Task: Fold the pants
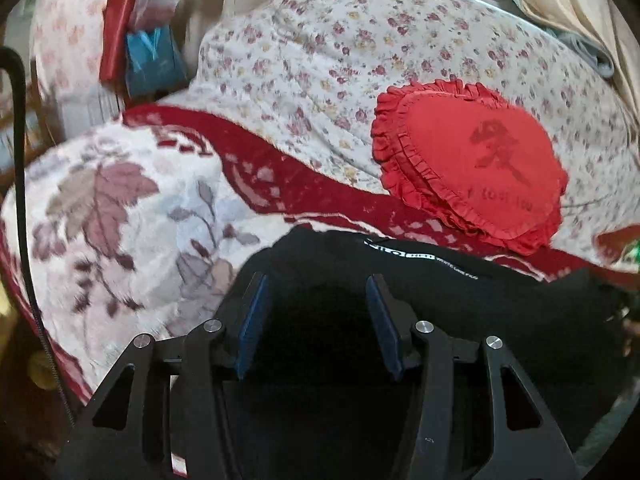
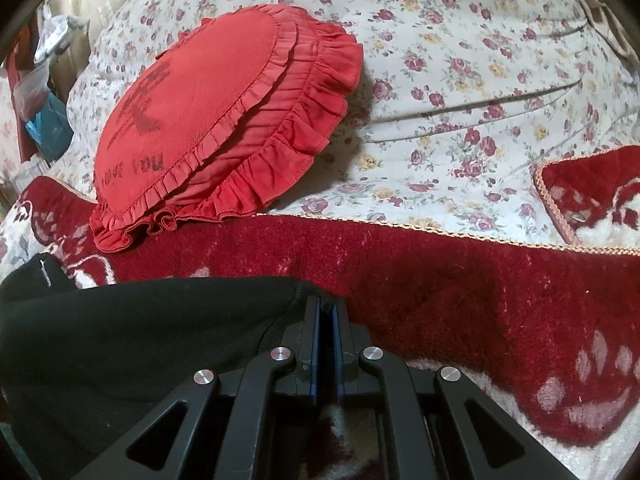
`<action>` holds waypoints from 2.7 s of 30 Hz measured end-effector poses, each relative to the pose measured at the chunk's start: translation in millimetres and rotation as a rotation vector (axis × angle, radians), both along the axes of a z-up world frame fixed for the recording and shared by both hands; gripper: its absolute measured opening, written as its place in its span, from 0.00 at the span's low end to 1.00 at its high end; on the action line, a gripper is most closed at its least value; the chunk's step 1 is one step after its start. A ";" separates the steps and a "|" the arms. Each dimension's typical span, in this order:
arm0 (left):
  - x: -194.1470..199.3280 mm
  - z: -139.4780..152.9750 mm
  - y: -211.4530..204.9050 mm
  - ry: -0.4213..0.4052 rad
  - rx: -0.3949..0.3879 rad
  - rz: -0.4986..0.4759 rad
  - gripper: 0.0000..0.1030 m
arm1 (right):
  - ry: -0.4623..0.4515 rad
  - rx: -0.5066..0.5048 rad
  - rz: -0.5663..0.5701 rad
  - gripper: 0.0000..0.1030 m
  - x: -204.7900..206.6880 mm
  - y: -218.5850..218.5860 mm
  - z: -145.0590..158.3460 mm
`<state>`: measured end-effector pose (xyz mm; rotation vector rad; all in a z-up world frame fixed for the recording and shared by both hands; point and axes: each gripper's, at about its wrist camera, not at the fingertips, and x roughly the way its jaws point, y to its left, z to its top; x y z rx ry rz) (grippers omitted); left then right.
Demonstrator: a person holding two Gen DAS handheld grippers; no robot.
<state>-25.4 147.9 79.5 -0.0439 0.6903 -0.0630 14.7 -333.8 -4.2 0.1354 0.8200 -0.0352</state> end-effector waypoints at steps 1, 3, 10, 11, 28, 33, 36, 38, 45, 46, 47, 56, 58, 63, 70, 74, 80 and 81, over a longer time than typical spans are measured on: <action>2.3 -0.4 2.0 0.019 -0.007 -0.001 0.48 | 0.000 -0.003 0.000 0.03 0.3 0.6 0.0; 6.6 -2.9 5.8 0.053 -0.025 -0.013 0.48 | 0.001 -0.008 -0.001 0.03 0.3 0.9 -0.2; 14.5 -16.3 19.0 0.109 -0.063 -0.005 0.49 | 0.000 0.013 -0.001 0.03 0.0 -1.0 -0.8; 16.6 -16.6 20.5 0.112 -0.062 -0.004 0.49 | -0.001 0.018 -0.002 0.04 0.1 -1.6 -0.8; 121.7 9.7 76.9 0.204 0.037 -0.008 0.55 | -0.007 0.072 -0.006 0.03 -0.6 -8.4 -2.0; 137.7 -4.1 82.0 0.253 0.048 0.001 0.55 | -0.007 0.082 -0.005 0.04 -0.6 -9.4 -2.7; 143.7 -11.7 79.9 0.274 0.053 -0.015 0.55 | -0.006 0.087 -0.005 0.04 -0.7 -10.0 -2.7; 149.1 -15.4 79.7 0.288 0.026 -0.044 0.55 | -0.006 0.093 -0.005 0.04 -0.7 -10.6 -2.9; 175.8 -21.6 87.5 0.336 -0.058 -0.234 0.55 | -0.006 0.088 -0.006 0.04 -0.6 -10.6 -3.0; 180.4 -23.4 90.5 0.346 -0.064 -0.254 0.55 | -0.006 0.088 -0.006 0.04 -0.6 -10.9 -3.1; 186.5 -27.0 93.6 0.368 -0.072 -0.277 0.55 | -0.006 0.090 -0.006 0.04 -0.6 -10.7 -2.9; 198.8 -53.1 71.1 0.449 -0.199 -0.472 0.55 | -0.009 0.162 -0.005 0.04 -0.3 -17.7 -5.4; 201.4 -58.8 61.2 0.468 -0.214 -0.506 0.55 | -0.009 0.158 -0.006 0.04 -0.2 -18.1 -5.5; 201.5 -73.8 41.2 0.534 -0.232 -0.561 0.55 | -0.009 0.156 -0.006 0.04 0.1 -18.8 -5.7; 201.5 -74.1 46.1 0.505 -0.246 -0.517 0.40 | -0.007 0.158 -0.006 0.04 -0.1 -18.0 -5.4; 195.0 -64.3 44.9 0.450 -0.200 -0.505 0.12 | -0.008 0.159 -0.005 0.04 -0.2 -18.3 -5.6; 182.1 -28.7 52.8 0.319 -0.173 -0.491 0.06 | -0.007 0.182 -0.008 0.04 -0.4 -21.0 -4.8; 179.5 -22.0 51.0 0.308 -0.146 -0.497 0.06 | -0.003 0.185 -0.008 0.04 0.2 -21.5 -3.7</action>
